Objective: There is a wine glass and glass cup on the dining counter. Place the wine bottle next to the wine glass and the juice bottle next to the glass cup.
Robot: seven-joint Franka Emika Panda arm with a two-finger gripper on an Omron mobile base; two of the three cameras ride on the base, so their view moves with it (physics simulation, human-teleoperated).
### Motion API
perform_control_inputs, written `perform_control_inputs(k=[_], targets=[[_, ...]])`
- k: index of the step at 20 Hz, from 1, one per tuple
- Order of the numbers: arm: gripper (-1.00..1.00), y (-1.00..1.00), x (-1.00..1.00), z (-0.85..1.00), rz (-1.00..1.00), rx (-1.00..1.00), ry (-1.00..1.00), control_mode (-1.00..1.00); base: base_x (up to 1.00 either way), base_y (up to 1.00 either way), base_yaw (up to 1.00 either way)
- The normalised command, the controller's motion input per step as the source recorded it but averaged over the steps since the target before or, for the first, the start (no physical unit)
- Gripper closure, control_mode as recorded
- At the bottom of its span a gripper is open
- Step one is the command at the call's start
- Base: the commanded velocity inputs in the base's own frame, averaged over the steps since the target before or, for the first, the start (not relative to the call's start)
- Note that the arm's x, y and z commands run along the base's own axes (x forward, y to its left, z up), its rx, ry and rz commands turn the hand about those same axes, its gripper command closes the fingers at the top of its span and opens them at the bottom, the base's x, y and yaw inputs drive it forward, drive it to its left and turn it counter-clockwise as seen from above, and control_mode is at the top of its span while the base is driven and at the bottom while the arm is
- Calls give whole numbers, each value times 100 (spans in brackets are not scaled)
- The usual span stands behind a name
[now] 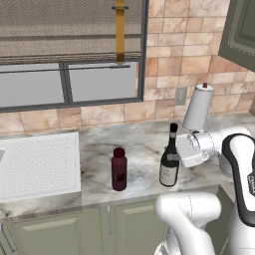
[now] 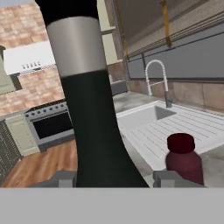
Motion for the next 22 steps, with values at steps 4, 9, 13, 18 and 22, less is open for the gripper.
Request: perform_control_inputs(k=[4,9,13,18,22], targets=[[100,0,0,0,0,0,0,100,0,0,0],[100,0,0,0,0,0,0,100,-14,0,4],[100,0,0,0,0,0,0,100,-62,0,13],[100,0,0,0,0,0,0,100,-73,0,17],[100,0,0,0,0,0,0,100,-40,0,76]])
